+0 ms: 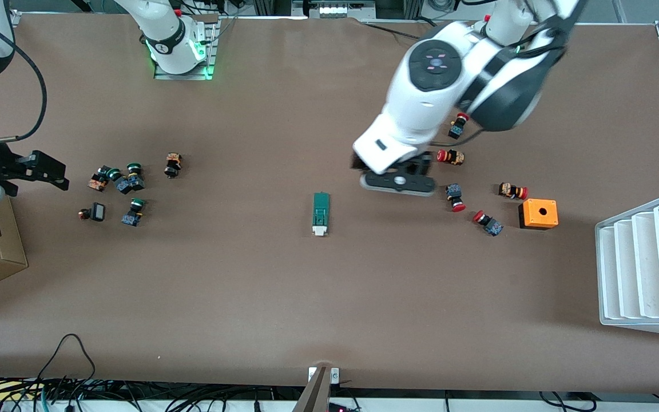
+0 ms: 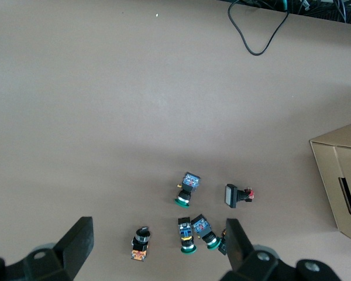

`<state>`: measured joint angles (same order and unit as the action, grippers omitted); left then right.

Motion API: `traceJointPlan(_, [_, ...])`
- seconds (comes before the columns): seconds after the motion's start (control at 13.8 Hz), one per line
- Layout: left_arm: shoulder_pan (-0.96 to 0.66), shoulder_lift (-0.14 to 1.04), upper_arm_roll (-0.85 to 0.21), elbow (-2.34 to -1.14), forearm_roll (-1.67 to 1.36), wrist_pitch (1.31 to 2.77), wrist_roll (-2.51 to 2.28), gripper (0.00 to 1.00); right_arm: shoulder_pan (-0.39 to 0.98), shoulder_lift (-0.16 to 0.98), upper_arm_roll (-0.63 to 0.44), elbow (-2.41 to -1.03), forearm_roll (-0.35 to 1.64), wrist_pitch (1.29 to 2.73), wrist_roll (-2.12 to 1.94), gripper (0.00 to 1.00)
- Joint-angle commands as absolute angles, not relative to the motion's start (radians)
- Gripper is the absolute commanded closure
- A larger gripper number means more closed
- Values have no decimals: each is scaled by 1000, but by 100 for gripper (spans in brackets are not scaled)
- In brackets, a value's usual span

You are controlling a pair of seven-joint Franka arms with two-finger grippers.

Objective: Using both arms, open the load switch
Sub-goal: 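Move the left gripper over the green load switch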

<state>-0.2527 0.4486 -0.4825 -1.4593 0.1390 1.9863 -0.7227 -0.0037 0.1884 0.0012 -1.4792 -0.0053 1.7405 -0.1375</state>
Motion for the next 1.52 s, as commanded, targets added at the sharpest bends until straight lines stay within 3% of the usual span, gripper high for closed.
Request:
traceJointPlan(0.0, [-287, 437, -489, -1575, 213, 2175, -862, 0, -11, 186, 5, -1480, -3, 1749, -129, 0])
traceJointPlan(0.29, [-379, 495, -509, -1689, 642, 2364, -1293, 0, -23, 189, 3, -1482, -3, 1770, -135, 0])
traceJointPlan(0.72, [-423, 712, -589, -1715, 1453, 2365, -2036, 0, -21, 224, 5, -1483, 0, 1772, -146, 0])
traceJointPlan(1.09, [-486, 732, -589, -1775, 1696, 2197, -2187, 0, -6, 255, 11, -1490, 0, 1758, -227, 0])
traceJointPlan(1.45, [-515, 840, -597, -1781, 1980, 2037, -2367, 0, -3, 308, 24, -1479, 20, 1776, -212, 1])
